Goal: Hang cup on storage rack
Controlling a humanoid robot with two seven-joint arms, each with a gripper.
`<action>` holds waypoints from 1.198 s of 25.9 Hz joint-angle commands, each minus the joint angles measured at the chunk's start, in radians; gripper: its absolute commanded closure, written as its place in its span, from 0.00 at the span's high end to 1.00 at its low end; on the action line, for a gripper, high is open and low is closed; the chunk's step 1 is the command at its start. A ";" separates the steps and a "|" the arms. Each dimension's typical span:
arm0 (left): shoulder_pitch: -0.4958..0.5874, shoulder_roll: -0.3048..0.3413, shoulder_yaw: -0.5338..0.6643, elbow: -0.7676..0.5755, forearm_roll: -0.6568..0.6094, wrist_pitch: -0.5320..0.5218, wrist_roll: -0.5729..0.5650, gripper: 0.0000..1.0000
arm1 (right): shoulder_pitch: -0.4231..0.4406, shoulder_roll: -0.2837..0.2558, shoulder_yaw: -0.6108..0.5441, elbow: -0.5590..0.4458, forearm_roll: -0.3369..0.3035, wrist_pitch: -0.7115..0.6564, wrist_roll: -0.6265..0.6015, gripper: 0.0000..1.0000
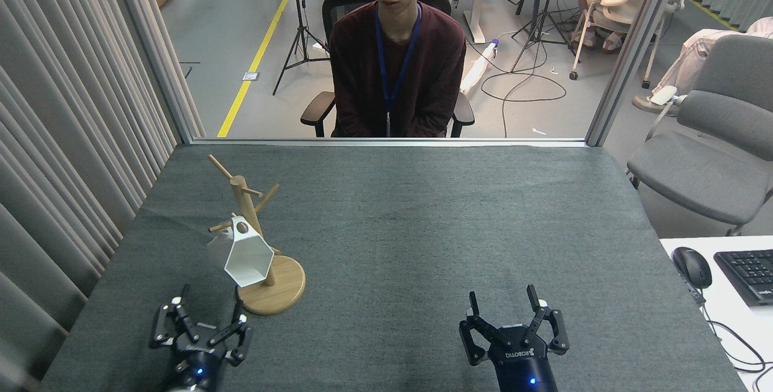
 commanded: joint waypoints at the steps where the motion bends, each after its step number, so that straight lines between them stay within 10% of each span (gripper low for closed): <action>1: 0.073 0.093 0.014 -0.013 0.143 -0.030 0.000 1.00 | -0.002 -0.008 0.000 0.000 0.000 -0.004 0.000 0.99; 8: 0.189 0.133 0.041 -0.297 0.765 -0.445 -0.085 1.00 | 0.050 -0.019 -0.086 -0.035 -0.023 -0.051 -0.017 0.99; 14: 0.185 -0.067 0.000 -0.386 0.640 -0.371 -0.105 1.00 | 0.127 -0.017 -0.212 -0.100 -0.110 -0.108 -0.017 0.99; 31: 0.246 -0.042 -0.097 -0.449 0.607 -0.386 -0.091 1.00 | 0.188 -0.043 -0.250 -0.152 -0.126 -0.140 -0.017 0.99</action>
